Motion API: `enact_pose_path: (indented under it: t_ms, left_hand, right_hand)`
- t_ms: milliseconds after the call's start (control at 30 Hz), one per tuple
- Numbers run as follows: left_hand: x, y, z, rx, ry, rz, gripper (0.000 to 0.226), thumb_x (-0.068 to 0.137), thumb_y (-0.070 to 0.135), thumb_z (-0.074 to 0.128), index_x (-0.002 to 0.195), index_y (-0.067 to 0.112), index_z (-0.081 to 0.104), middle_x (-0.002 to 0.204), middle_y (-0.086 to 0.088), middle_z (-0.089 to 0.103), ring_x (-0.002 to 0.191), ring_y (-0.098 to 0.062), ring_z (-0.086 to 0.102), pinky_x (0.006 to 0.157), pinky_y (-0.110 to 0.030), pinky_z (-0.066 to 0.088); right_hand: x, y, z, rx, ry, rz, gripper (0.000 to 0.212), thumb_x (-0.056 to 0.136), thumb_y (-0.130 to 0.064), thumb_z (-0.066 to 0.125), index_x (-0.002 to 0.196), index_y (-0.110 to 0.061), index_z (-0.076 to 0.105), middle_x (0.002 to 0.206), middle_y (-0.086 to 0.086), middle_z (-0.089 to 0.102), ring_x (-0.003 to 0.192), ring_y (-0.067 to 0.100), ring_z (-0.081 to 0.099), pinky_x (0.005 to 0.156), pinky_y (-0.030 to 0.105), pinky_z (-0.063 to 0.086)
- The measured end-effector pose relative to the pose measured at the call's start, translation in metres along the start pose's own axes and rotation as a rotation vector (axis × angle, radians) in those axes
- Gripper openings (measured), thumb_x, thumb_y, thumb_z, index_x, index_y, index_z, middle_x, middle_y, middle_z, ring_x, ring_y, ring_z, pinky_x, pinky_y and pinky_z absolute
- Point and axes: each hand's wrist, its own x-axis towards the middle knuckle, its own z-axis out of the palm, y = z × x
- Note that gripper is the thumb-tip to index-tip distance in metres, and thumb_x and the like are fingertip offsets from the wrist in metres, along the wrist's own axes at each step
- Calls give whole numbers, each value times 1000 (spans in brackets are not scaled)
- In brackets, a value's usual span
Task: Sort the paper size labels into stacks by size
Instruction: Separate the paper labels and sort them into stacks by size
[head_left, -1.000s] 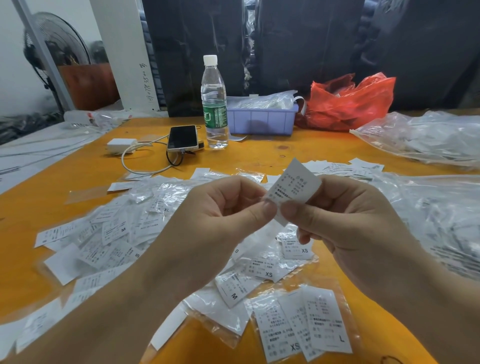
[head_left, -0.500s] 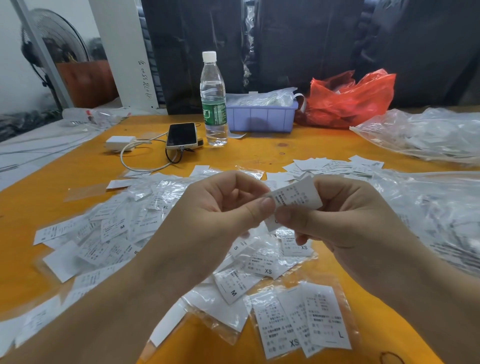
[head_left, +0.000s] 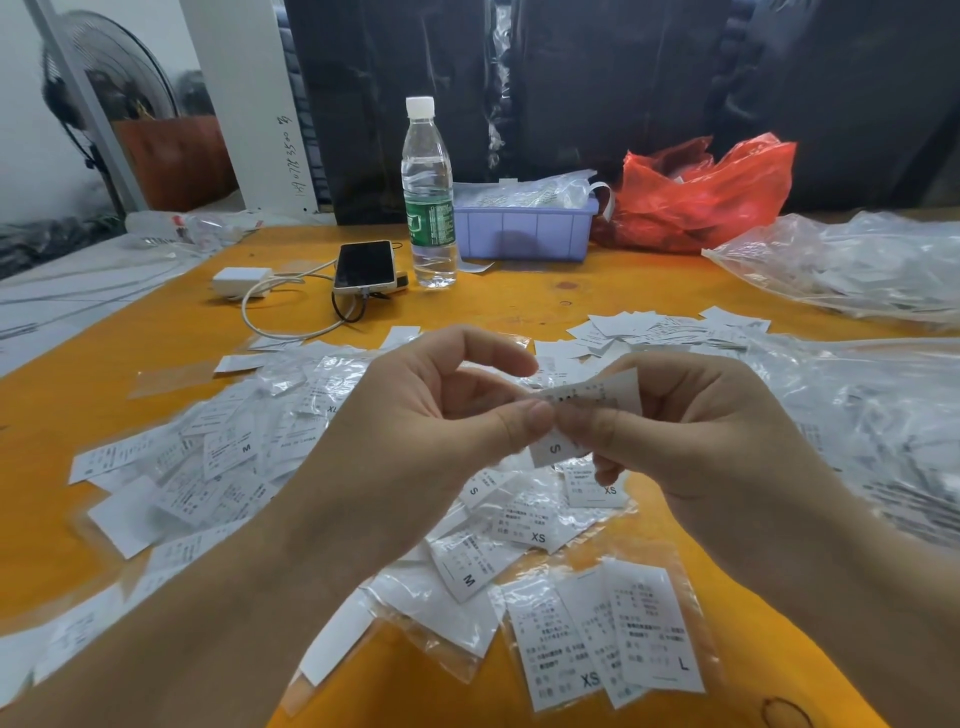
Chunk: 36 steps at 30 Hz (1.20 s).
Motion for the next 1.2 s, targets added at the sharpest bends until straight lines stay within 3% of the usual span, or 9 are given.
enact_pose_path:
  t_ms: [233,367,433,633,733,867,967,1100,1200]
  left_hand:
    - [0,1,-2,43,17,-14,19,66,32,77,83,31,70,82,-2,77,72,-18,72,62,-23,57]
    - [-1,1,0,56,30,7,21,65,32,79,84,32,70,81,-2,76,78,-20,74,66,-28,60]
    - [-1,2,0,60,54,20,22,63,31,78,84,30,70,79,-2,76,77,-20,74,65,-27,60]
    - [-1,4,1,37,67,29,25,58,34,77,81,28,70,76,-3,76,74,-20,74,60,-22,57]
    - [0,4,1,34,73,22,22,58,37,77,78,29,70,75,-4,76,71,-23,72,60,-22,58]
    - [0,3,1,30,79,0,21,60,34,77,78,24,70,76,-5,76,74,-25,73,64,-32,62]
    - [-1,2,0,14,76,-10,21,60,33,77,79,26,71,78,-4,76,76,-21,75,65,-30,61]
    - [0,3,-2,16,52,-27,28,58,36,80,82,24,71,78,-6,76,74,-22,74,63,-31,61]
    - [0,3,-1,40,26,-43,33,58,38,87,84,24,71,78,-8,76,73,-32,71,59,-30,58]
  right_hand:
    - [3,0,-5,7,36,-22,14,78,-25,66,70,-18,76,73,14,69,60,17,54,55,27,48]
    - [-2,2,2,-135,89,-116,15,78,-29,67,74,-16,74,67,23,62,57,35,48,55,50,43]
    - [-3,2,4,-185,101,-149,16,78,-30,68,74,-16,73,67,25,59,57,40,45,52,54,40]
    - [3,-1,-6,-246,37,-189,7,77,-27,69,79,-25,76,62,12,63,49,21,44,46,38,38]
    - [5,-2,-9,-247,-6,-189,8,79,-25,69,80,-26,77,70,15,68,64,43,56,54,52,49]
    - [3,1,-6,-266,4,-206,8,78,-28,70,80,-24,76,63,16,62,52,30,45,47,41,38]
    - [0,4,-2,-294,11,-188,14,78,-30,70,76,-16,75,62,18,60,50,30,45,45,44,38]
    - [2,3,-4,-53,-65,-60,13,74,-23,74,79,-12,75,67,11,67,50,15,51,46,28,45]
    - [2,2,-5,5,-171,37,22,69,-24,81,84,-9,75,69,9,67,52,15,53,49,24,47]
